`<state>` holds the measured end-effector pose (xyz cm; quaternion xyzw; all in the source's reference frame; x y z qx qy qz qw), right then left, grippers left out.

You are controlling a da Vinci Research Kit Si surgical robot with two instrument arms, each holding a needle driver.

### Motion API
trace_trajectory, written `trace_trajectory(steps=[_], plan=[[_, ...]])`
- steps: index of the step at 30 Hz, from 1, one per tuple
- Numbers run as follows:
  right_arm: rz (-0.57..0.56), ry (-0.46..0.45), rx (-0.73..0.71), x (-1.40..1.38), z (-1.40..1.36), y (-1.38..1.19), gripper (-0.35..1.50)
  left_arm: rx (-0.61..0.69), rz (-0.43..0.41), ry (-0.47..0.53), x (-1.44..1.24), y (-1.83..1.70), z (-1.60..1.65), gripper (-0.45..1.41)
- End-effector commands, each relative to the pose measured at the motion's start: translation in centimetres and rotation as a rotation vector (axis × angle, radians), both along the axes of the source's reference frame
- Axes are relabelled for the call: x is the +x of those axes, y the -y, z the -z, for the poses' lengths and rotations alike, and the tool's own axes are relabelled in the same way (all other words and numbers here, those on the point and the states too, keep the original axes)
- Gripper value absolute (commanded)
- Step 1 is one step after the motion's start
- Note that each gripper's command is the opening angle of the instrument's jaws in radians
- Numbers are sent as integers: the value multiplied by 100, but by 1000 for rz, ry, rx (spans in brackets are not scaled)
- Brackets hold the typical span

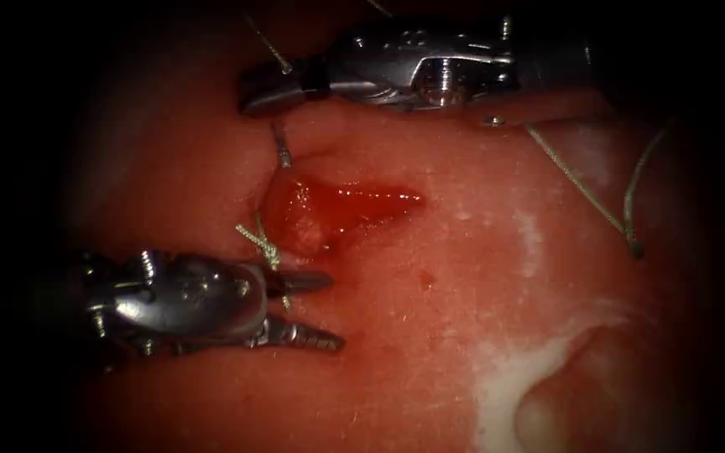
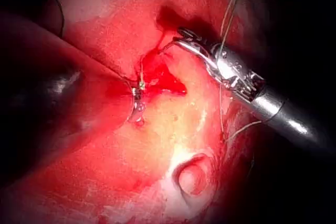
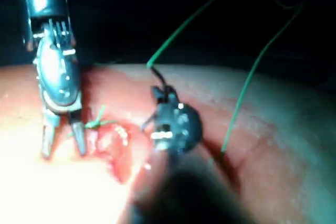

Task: Wound Closure

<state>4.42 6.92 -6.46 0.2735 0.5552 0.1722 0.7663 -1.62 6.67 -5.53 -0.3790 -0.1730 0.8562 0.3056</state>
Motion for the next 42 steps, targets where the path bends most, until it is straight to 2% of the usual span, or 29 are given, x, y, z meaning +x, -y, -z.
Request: trace_trajectory(steps=[1,7,13,21,26,29,42], plan=[[-7,-1,2,9,-2,-4,-35,1,-1,0,-5,4,-5,63],[-52,27,30,6,-8,-17,-35,1,-1,0,-5,4,-5,63],[-54,35,75,7,-9,-13,-35,2,-1,0,-5,4,-5,63],[-77,61,290,13,-12,-17,-35,2,-1,1,-5,5,-5,63],[-33,104,467,19,-17,-4,-35,2,-2,1,-5,5,-4,63],[-18,111,517,20,-20,0,-35,2,-2,1,-4,5,-4,63],[-85,115,541,14,-24,-11,-35,3,-3,-2,-5,5,-4,63]])
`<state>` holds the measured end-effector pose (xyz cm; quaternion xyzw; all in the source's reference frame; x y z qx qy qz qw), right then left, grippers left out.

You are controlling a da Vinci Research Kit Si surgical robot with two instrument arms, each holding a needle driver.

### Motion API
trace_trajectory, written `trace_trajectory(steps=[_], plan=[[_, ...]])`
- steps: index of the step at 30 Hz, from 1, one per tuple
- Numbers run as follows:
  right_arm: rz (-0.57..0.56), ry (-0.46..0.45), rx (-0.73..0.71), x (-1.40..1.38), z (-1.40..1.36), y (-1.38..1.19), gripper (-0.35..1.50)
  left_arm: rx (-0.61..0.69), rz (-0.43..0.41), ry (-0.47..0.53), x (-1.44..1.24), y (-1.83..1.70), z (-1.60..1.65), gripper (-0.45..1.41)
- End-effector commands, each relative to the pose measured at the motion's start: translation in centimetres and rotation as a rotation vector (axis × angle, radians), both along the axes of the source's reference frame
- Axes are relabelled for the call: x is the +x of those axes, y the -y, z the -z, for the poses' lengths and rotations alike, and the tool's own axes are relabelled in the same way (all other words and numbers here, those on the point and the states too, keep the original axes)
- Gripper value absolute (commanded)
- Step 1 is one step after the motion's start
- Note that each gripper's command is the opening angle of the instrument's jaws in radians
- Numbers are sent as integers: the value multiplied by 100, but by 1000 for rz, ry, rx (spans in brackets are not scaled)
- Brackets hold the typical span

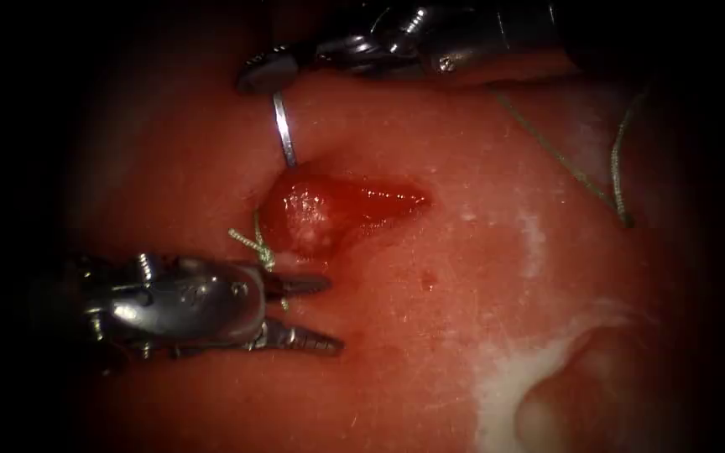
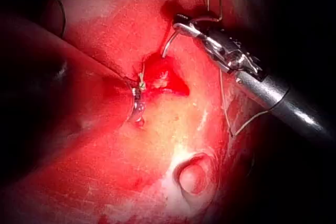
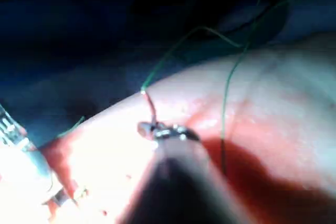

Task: Wound Closure

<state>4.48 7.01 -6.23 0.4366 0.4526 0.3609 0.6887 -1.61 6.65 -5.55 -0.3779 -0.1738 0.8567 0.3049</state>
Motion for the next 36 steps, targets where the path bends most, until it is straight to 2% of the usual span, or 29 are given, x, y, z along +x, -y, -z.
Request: trace_trajectory(steps=[1,4,18,28,36], plan=[[-32,10,-26,9,-1,-6,-35,1,-1,0,-6,4,-6,63],[-58,22,-85,6,-2,-12,-35,1,-1,0,-6,4,-6,63],[-63,28,-107,14,-3,-15,-35,2,-2,0,-9,6,-6,63],[-86,50,57,12,-2,-13,-35,2,-2,1,-9,7,-5,63],[1,20,185,3,1,-7,-35,2,-3,1,-8,7,-5,63]])
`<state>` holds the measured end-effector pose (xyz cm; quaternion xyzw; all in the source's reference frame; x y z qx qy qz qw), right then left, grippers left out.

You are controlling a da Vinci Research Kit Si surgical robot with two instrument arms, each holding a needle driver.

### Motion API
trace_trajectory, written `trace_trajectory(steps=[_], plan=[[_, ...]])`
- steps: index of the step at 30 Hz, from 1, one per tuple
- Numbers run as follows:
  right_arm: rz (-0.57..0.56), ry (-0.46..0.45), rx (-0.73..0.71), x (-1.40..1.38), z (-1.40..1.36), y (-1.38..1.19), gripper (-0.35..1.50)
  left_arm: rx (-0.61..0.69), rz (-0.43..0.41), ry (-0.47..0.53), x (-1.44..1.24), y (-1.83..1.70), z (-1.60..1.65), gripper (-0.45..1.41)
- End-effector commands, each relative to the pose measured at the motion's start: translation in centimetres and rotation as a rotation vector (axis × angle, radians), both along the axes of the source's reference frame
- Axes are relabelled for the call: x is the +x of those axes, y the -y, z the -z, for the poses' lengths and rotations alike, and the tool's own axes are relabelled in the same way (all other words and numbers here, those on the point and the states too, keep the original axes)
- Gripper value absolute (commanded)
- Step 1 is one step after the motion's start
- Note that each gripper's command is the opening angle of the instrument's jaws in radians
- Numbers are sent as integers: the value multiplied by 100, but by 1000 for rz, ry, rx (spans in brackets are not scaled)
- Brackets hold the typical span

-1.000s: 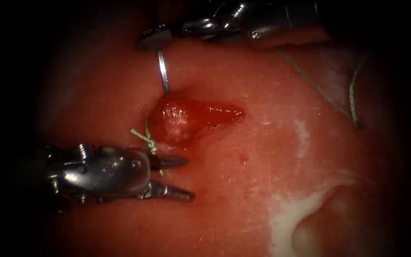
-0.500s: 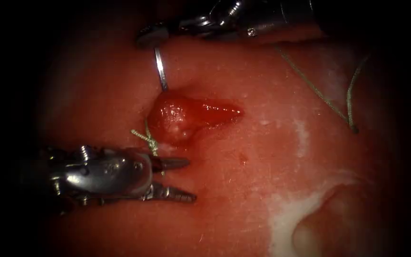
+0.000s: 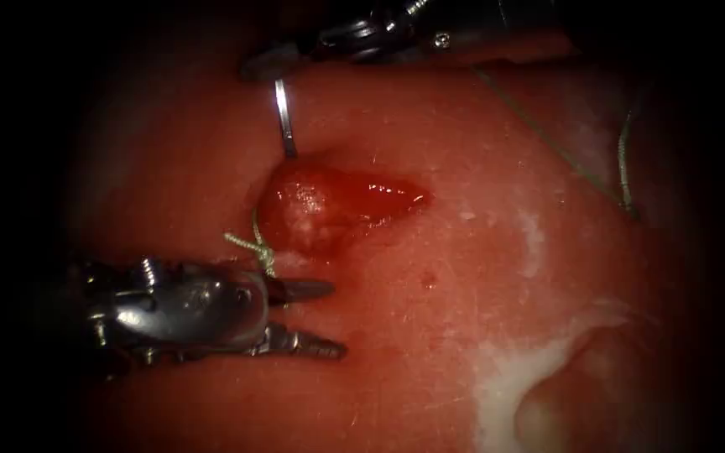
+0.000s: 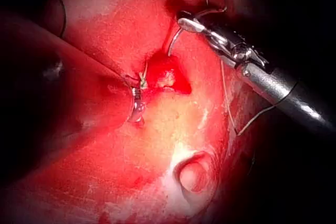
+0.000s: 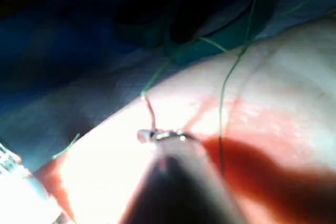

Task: Wound Closure

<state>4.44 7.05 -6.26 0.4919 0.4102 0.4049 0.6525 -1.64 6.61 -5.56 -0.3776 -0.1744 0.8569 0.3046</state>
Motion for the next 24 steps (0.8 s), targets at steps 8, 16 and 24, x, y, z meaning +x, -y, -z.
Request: trace_trajectory(steps=[8,16,24], plan=[[22,-10,172,5,3,6,-35,1,-2,1,-5,4,-5,63],[24,-7,226,6,7,15,-35,1,-2,2,-5,4,-5,63],[20,1,255,10,12,20,-35,2,-3,-1,-7,5,-4,63]])
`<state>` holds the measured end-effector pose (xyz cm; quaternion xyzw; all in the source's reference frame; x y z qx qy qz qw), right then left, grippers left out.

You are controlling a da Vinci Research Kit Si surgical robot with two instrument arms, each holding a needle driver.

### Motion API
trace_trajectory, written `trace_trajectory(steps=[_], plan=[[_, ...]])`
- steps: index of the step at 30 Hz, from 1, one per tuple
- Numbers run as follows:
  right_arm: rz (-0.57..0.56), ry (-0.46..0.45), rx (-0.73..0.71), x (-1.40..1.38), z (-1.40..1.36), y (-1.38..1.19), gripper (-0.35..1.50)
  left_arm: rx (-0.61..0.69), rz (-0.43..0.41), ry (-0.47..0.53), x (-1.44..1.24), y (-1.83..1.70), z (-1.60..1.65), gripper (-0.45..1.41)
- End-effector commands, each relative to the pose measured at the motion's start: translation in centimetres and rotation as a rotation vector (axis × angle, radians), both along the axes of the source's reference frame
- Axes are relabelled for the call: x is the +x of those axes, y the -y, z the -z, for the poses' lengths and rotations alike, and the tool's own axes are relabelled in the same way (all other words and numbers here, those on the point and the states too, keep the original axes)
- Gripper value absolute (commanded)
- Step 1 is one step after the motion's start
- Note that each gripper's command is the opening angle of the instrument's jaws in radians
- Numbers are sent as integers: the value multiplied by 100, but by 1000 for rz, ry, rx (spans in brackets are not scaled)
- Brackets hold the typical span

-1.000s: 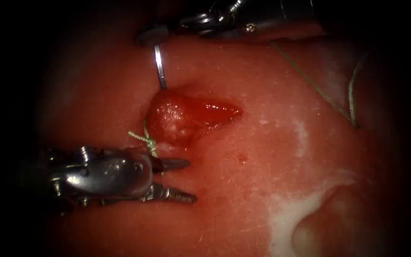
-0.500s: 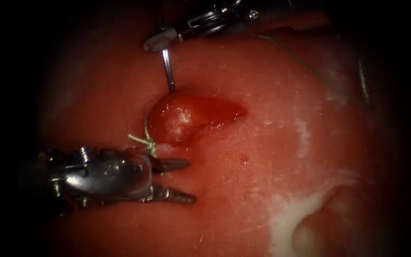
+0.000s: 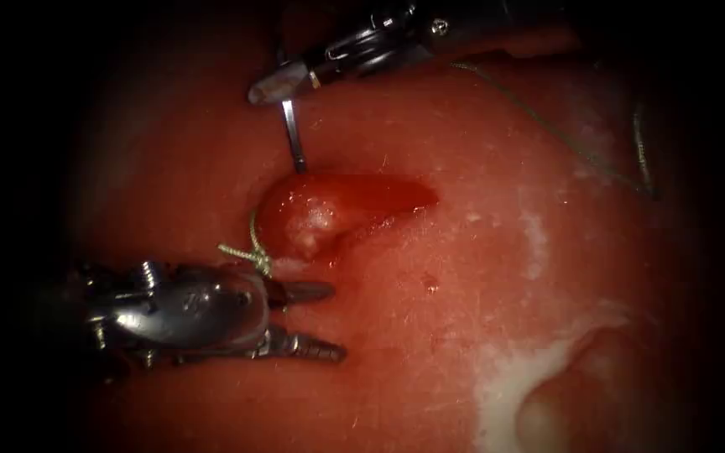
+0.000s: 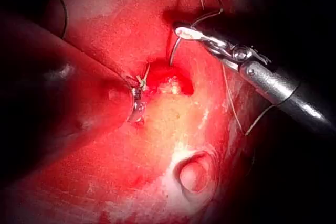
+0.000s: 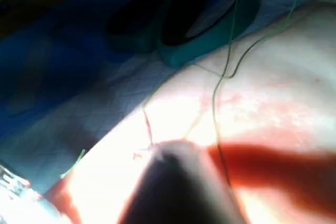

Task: Wound Closure

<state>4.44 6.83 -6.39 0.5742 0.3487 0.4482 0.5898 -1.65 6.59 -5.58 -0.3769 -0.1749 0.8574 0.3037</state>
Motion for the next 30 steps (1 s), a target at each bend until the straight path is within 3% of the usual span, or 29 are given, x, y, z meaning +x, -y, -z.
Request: trace_trajectory(steps=[1,16,30], plan=[[-2,1,10,10,-1,-2,-35,2,0,0,-6,4,-6,63],[96,1,203,2,13,29,-35,2,0,-1,-6,3,-6,63],[154,-14,287,-6,28,55,-35,3,-1,-3,-7,3,-6,63]])
